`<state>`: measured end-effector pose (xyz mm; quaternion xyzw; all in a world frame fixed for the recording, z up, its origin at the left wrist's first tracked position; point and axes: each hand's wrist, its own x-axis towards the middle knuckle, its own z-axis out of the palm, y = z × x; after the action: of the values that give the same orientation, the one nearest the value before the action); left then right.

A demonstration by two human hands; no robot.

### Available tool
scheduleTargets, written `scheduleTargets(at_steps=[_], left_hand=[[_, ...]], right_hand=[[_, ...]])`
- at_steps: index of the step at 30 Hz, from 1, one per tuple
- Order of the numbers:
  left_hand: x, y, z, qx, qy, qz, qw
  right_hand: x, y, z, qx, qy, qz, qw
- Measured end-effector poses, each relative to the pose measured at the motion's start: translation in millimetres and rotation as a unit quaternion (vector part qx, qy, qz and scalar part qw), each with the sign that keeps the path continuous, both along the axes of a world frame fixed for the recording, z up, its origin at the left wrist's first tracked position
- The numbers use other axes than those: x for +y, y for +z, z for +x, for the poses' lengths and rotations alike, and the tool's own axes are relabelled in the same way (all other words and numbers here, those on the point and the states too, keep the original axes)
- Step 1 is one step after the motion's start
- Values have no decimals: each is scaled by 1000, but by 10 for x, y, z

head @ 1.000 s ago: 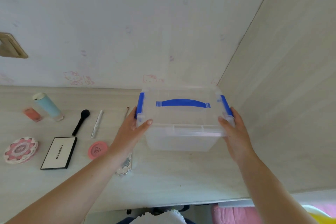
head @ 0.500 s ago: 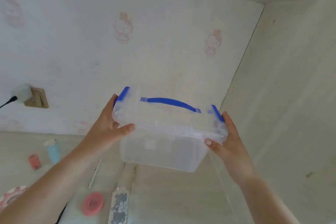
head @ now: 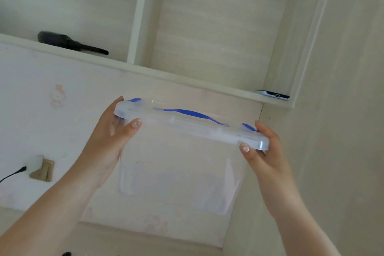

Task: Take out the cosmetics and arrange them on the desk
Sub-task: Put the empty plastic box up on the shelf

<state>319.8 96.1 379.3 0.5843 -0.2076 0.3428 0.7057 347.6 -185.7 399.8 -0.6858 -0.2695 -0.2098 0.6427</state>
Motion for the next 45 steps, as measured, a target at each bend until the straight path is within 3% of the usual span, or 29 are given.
scheduleTargets(at_steps=[4,7,15,26,45], left_hand=[[-118,298,-73,-29,1,-47,998],[-189,569,-171,-54,16,6,998],[-304,1260,-360,-124,55,21,991],[-280,1949,59,-131,75,22,988],[11,2505,898,-111,62,5,992]], right_hand=[[-78,280,-34,-33,-8,5,999],[-98,484,-84,-54,-3,26,998],[-146,1137,-240,-110,-18,36,993],[-138,1777,228,-137,-22,27,990],[119,2349,1126,-203,-46,43,977]])
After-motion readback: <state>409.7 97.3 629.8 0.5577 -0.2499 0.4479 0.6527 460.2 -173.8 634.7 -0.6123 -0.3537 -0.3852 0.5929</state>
